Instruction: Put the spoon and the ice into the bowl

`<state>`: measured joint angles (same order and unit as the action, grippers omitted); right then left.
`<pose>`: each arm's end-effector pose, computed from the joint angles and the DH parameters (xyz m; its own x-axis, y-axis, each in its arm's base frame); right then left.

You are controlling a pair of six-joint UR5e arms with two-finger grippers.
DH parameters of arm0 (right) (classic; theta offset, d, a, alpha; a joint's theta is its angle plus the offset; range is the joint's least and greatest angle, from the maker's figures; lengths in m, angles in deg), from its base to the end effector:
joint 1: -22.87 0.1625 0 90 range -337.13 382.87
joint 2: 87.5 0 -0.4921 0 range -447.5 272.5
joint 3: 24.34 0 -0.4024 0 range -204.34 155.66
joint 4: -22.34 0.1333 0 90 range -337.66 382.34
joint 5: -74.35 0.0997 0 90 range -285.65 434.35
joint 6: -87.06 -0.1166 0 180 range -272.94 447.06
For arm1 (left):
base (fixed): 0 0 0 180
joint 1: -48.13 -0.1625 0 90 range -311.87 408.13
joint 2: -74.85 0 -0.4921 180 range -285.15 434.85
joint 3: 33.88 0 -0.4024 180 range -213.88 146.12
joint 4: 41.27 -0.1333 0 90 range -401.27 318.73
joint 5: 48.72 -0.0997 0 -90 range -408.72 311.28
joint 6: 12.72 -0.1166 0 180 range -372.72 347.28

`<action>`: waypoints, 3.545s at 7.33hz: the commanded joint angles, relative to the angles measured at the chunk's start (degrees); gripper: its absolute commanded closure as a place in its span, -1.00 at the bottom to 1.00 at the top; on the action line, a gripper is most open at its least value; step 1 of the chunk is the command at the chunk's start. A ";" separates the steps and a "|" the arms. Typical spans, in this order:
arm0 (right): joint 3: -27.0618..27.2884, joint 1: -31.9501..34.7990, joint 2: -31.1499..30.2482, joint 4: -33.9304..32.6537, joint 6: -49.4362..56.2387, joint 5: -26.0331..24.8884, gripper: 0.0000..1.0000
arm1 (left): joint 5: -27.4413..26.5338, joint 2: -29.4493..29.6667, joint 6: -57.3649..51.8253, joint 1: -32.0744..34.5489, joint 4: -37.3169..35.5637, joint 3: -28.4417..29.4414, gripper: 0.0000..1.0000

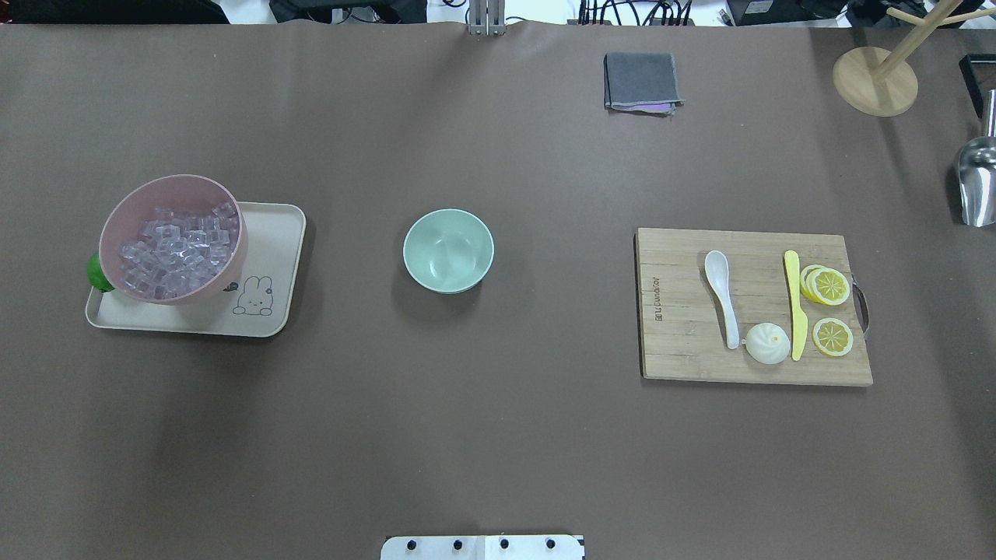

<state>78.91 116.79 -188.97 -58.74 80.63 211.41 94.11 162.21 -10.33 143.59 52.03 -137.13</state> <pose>0.0763 -0.4128 0.6918 0.6771 0.0213 0.7356 -0.1439 0.9841 0.1039 -0.0865 -0.4805 0.6244 0.6153 0.0928 -0.7828 0.1181 0.9710 0.2079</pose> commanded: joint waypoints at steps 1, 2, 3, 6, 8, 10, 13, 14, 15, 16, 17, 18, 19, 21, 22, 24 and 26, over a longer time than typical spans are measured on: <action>-0.15 -0.23 0.58 -0.03 0.09 -0.48 -1.00 | -0.27 0.53 -0.11 -0.11 1.00 0.06 -0.96; -0.32 -0.23 0.92 -0.12 -0.08 -0.57 -1.00 | -0.10 0.53 -0.02 -0.11 3.36 1.19 -0.96; -0.32 -0.23 1.28 0.05 -0.25 -0.40 -1.00 | -0.09 -0.08 3.02 -0.19 4.51 0.94 -0.96; -0.32 -0.58 1.81 -0.03 -0.87 0.83 -1.00 | -0.01 0.36 9.47 -0.46 4.44 -0.11 -0.96; 0.29 -0.58 1.28 4.93 -0.78 3.02 -1.00 | 0.17 0.62 9.64 -1.33 4.52 -0.03 -0.96; 0.20 -1.02 1.63 5.77 -1.13 3.12 -1.00 | 1.47 0.45 10.96 -2.56 4.44 -0.90 -0.96; 0.82 -3.57 1.81 8.48 -7.45 3.03 -1.00 | 1.66 -2.02 15.58 -4.66 12.59 -3.54 -0.96; 0.82 -4.01 1.81 8.93 -7.46 3.03 -1.00 | -0.60 -1.84 19.19 -9.98 13.22 -6.85 -0.94; 0.82 -4.27 1.81 8.93 -7.55 3.21 -1.00 | -5.32 -0.36 19.75 -14.30 13.14 -8.10 -0.93; 1.17 -4.88 1.81 9.02 -7.55 3.38 -1.00 | -7.46 1.22 19.75 -18.35 13.14 -8.11 -0.91; 2.56 -6.54 2.50 8.93 -9.20 3.30 -1.00 | -7.56 2.71 19.75 -20.48 13.14 -8.11 -0.89; 3.36 -8.65 3.64 8.93 -12.96 3.21 -1.00 | -8.70 4.29 19.58 -23.11 13.05 -7.94 -0.78; 3.80 -10.93 4.44 8.93 -14.31 2.95 -1.00 | -14.62 5.09 19.06 -26.88 13.14 -8.11 -0.78; 4.16 -13.92 6.11 8.93 -16.60 3.21 -1.00 | -19.94 5.80 18.79 -32.52 13.05 -7.32 -0.71; 4.51 -15.07 6.64 9.02 -18.52 3.30 -1.00 | -20.39 5.81 18.88 -34.97 13.05 -6.97 -0.69; 5.74 -17.36 6.64 9.02 -20.03 3.30 -1.00 | -23.72 6.16 19.23 -39.11 12.96 -6.27 -0.60; 5.83 -19.73 7.08 9.02 -20.29 2.95 -1.00 | -27.41 6.42 18.88 -41.14 13.14 -3.47 -0.51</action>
<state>84.62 98.67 -182.21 -49.73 60.60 214.60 68.94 168.44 8.70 103.87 65.07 -142.22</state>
